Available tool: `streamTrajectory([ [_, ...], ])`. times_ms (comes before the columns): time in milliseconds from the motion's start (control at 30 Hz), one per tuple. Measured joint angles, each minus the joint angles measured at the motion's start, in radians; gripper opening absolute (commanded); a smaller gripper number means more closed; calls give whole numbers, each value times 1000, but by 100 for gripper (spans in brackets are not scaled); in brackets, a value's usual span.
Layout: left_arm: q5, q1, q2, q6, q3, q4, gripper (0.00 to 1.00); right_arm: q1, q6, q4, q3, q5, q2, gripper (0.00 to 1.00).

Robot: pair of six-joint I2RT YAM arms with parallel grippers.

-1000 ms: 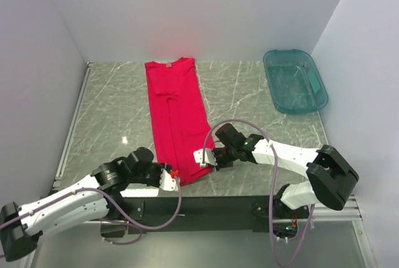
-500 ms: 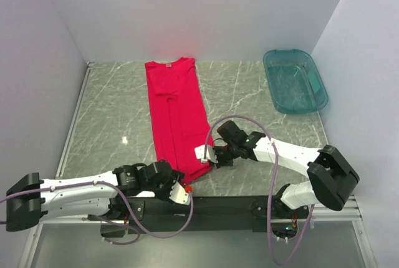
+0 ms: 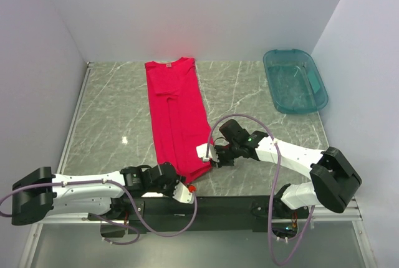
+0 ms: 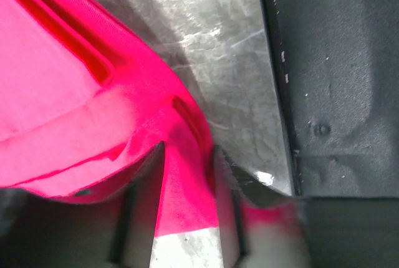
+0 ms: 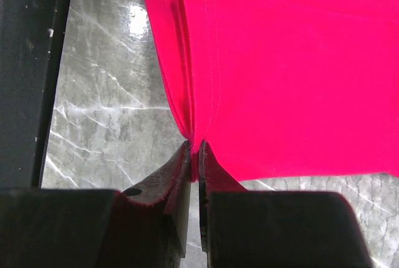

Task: Fold and stack the t-shirts
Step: Fold the tshirt

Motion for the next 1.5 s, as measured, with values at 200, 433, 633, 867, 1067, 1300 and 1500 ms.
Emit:
streamTrajectory([
  [200, -7, -16, 26, 0, 0, 3, 0, 0, 0, -1, 0, -3, 0, 2],
  [433, -8, -15, -9, 3, 2, -40, 0, -3, 6, -11, 11, -9, 0, 0],
  [633, 67, 179, -67, 47, 35, -53, 0, -47, 31, -62, 113, -12, 7, 0],
  [867, 255, 564, 62, 121, 198, 52, 0, -149, 90, -72, 375, 14, 167, 0],
  [1067, 362, 801, 274, 144, 372, 168, 0, -220, 170, -75, 655, 80, 409, 0],
  [1300, 385, 932, 476, 149, 521, 250, 0, -229, 249, -72, 922, 142, 615, 0],
  [1500, 375, 954, 576, 150, 587, 289, 0, -229, 293, -63, 1032, 178, 724, 0],
])
